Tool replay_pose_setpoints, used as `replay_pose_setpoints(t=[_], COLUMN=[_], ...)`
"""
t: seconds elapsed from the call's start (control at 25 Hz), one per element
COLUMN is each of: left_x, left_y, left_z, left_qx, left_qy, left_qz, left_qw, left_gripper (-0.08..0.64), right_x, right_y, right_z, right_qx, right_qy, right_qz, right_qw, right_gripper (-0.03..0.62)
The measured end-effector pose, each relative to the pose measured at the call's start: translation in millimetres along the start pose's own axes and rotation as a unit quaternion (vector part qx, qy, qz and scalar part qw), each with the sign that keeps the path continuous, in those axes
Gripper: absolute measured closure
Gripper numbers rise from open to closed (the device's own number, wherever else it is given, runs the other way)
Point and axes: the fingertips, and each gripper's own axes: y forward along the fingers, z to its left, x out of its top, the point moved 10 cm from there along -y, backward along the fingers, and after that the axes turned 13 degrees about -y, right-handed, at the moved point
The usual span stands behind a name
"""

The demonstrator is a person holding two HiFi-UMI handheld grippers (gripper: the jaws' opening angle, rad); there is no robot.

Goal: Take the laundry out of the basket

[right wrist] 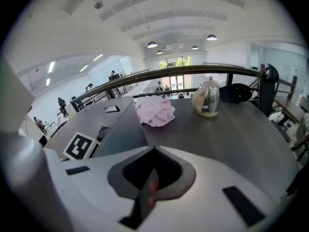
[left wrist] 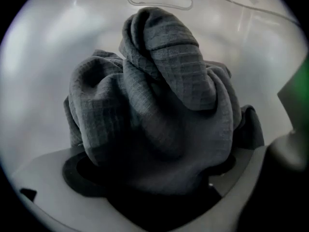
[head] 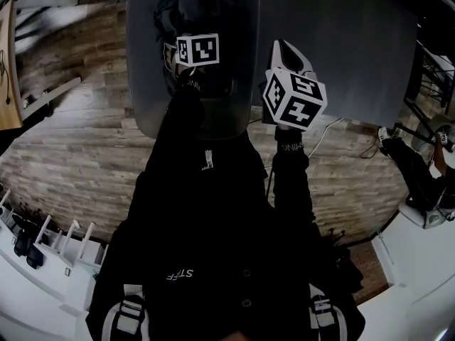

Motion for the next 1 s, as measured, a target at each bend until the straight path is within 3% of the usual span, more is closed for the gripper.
replay_pose_setpoints(t=[0.12, 0.32, 0.4, 0.56, 0.76, 1.0], left_x=[-1.3, 3.3, 6.1, 12.5, 17.3, 10.4], left_y=[3.5, -5.7, -15.4, -47.3, -105.4, -181.9], left_z=[3.6, 2.2, 4.0, 6.5, 3.5, 6.1], left_qx=[0.021, 0.034, 0.029, 0.009, -0.010, -0.038], left_qy=[0.021, 0.036, 0.029, 0.007, -0.004, -0.007], left_qz=[0.002, -0.002, -0.005, -0.019, -0.075, -0.171], left_qw=[0.9996, 0.9988, 0.9992, 0.9998, 0.9971, 0.9844], left_gripper=[0.002, 0.258, 0.319, 0.342, 0.346, 0.347], right_x=[-4.7, -10.0, -8.5, -2.5, 5.2, 7.9], right_y=[-2.7, -14.4, -22.5, -42.6, -74.5, -119.5], right_z=[-1.2, -3.2, 0.1, 2.5, 7.8, 19.8], right_qx=[-0.001, -0.005, -0.006, -0.006, -0.006, -0.011], right_qy=[0.001, 0.005, 0.006, 0.009, 0.011, 0.008], right_qz=[0.000, -0.004, -0.012, -0.036, -0.072, -0.119], right_qw=[1.000, 1.000, 1.000, 0.999, 0.997, 0.993], right_gripper=[0.578, 0.578, 0.578, 0.578, 0.578, 0.578])
